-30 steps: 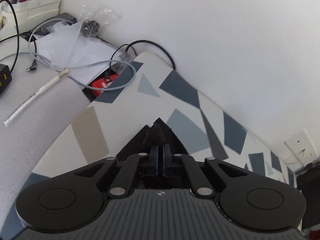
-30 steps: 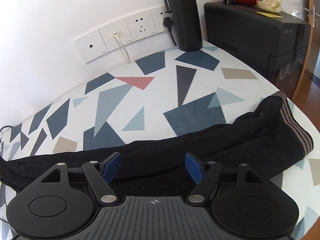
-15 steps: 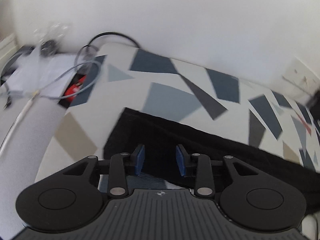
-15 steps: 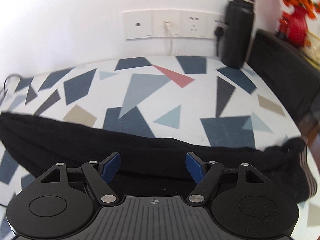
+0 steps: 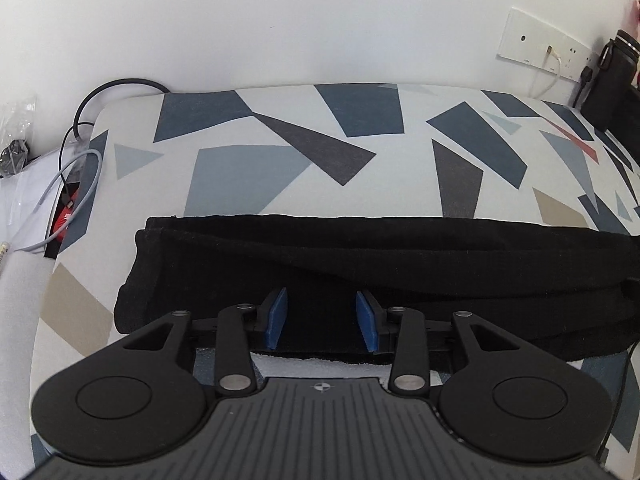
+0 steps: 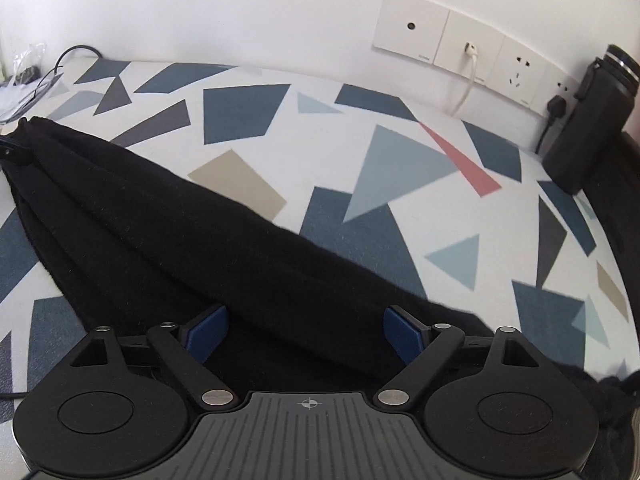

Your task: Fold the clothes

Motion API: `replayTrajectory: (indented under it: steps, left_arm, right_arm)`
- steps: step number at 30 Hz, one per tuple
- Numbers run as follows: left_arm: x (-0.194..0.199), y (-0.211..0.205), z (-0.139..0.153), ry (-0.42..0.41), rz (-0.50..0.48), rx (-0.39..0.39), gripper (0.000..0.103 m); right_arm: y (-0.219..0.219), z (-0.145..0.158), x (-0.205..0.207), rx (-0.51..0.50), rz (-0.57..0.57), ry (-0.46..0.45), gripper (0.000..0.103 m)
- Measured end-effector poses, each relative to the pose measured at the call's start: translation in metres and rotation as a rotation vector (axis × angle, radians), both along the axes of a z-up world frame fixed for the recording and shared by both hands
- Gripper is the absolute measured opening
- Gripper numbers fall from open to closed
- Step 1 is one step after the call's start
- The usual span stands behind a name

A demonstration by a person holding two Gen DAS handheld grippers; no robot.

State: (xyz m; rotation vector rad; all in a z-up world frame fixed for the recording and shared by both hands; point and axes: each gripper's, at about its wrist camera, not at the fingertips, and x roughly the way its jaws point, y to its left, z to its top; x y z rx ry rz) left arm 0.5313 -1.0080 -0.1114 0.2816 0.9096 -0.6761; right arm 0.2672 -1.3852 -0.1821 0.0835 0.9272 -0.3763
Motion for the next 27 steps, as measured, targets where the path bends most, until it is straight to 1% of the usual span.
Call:
replayTrajectory:
  steps: [2,7,9,10,13,15,19,20,22,23,24,27]
  left_arm:
    - [0.000,0.000,0.000,-0.001,0.001,-0.001,0.040]
    - [0.004,-0.004,0.001,0.010,-0.001,0.007,0.045]
    - [0.006,-0.009,0.002,0.009,-0.009,0.019,0.049]
    - [0.007,-0.011,0.002,0.008,-0.013,0.026,0.050]
    - [0.013,-0.020,0.002,0.002,-0.014,0.031,0.052]
    - [0.018,-0.026,0.002,-0.003,-0.010,0.029,0.052]
    - [0.030,-0.039,0.003,-0.007,0.011,0.025,0.052]
    - [0.034,-0.042,0.003,-0.006,0.019,0.022,0.052]
    - [0.039,-0.045,0.003,-0.003,0.039,0.014,0.056]
    - [0.041,-0.045,0.003,-0.002,0.051,0.009,0.060]
    - [0.044,-0.045,0.002,0.000,0.062,0.004,0.062]
    - [0.050,-0.046,0.002,0.003,0.096,-0.011,0.062]
  right_arm:
    - [-0.012,0.004,0.006,0.009,-0.054,-0.026,0.083]
    - [-0.042,0.012,0.020,0.032,-0.188,-0.090,0.083]
    - [-0.054,0.016,0.025,0.042,-0.242,-0.116,0.083]
    - [-0.054,0.017,0.025,0.050,-0.237,-0.123,0.083]
    - [-0.045,0.021,0.019,0.083,-0.147,-0.131,0.085]
    - [-0.030,0.020,0.015,0.069,-0.066,-0.111,0.089]
    - [0.003,0.011,0.012,0.023,0.090,-0.054,0.092]
    - [0.008,0.008,0.013,0.017,0.106,-0.041,0.093]
    - [0.012,0.001,0.016,0.012,0.118,-0.016,0.093]
    - [0.011,-0.002,0.018,0.013,0.112,-0.007,0.093]
    - [0.011,-0.005,0.020,0.015,0.105,-0.002,0.093]
    - [0.004,-0.008,0.027,0.015,0.074,-0.012,0.095]
